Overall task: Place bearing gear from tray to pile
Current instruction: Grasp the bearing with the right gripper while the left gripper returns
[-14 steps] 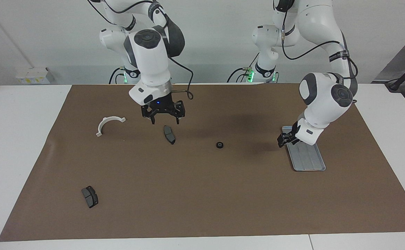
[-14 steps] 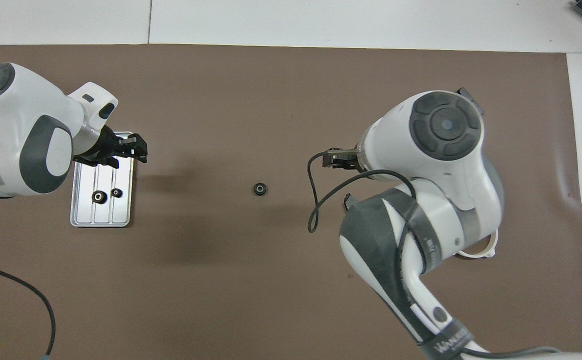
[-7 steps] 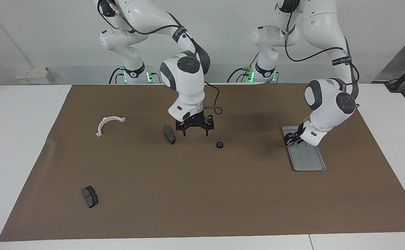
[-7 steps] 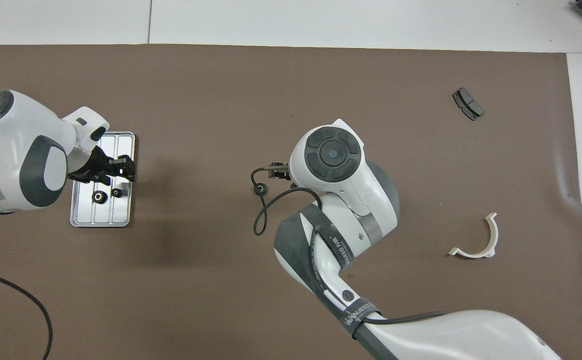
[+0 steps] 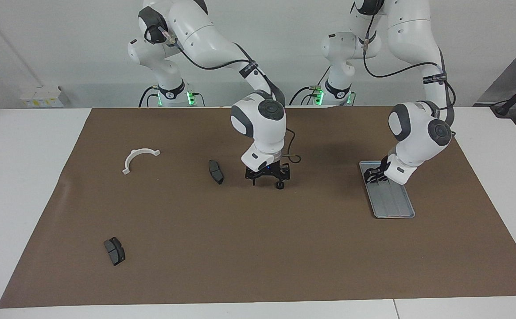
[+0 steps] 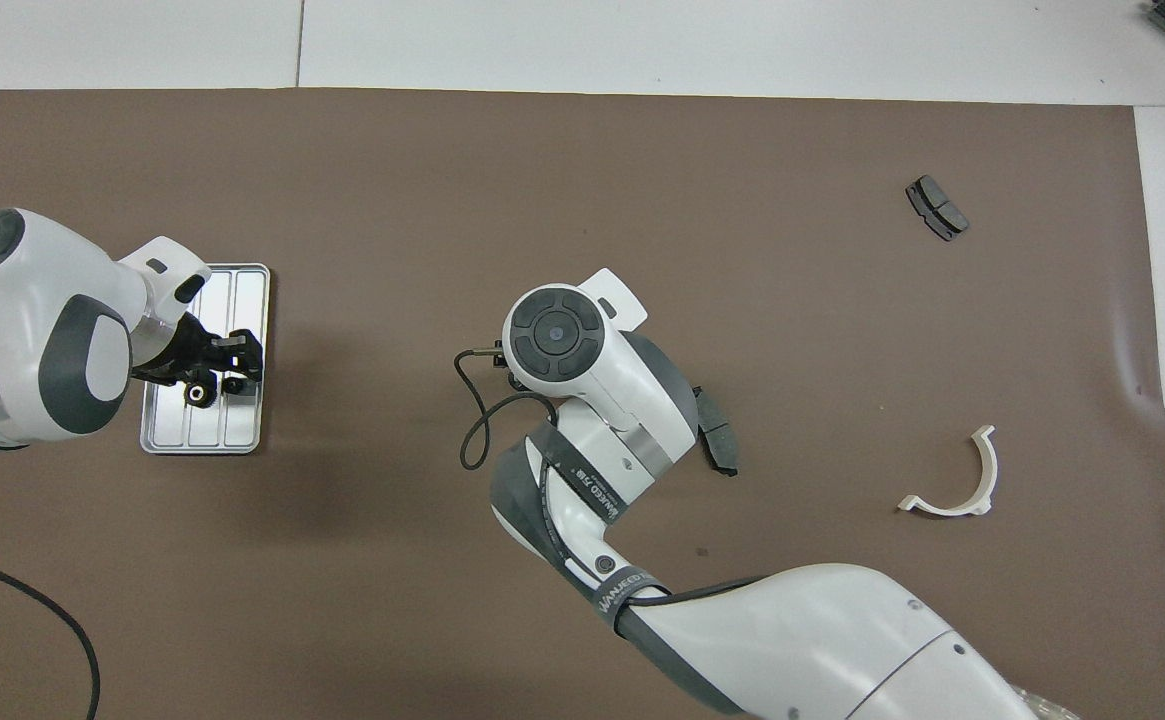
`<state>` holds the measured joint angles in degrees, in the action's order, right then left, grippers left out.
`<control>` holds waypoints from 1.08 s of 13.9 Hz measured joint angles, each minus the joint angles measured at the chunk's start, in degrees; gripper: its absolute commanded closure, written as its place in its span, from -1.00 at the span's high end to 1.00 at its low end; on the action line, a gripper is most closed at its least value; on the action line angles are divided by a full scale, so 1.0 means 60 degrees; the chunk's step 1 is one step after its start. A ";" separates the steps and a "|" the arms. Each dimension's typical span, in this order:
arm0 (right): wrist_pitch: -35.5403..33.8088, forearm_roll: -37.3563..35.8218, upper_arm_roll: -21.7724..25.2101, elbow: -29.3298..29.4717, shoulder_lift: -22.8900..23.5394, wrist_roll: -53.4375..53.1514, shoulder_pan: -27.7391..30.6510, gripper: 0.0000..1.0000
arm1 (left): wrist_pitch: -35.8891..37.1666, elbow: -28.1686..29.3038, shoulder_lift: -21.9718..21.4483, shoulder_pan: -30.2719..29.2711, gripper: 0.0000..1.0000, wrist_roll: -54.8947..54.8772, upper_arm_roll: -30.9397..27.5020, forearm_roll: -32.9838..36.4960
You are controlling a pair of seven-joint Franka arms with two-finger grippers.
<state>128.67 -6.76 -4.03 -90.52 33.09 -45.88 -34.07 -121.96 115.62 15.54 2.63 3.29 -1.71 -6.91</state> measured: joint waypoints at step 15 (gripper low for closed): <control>0.1301 0.0000 0.0014 -0.0443 0.0239 -0.0247 -0.0257 0.53 | -0.0143 0.0298 -0.0116 -0.0011 -0.48 -0.0002 -0.0015 0.0057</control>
<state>136.48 -6.76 -3.94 -93.18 34.52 -47.36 -35.61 -122.81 117.41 14.85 2.56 3.28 -1.80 -6.57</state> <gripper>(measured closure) 0.211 0.683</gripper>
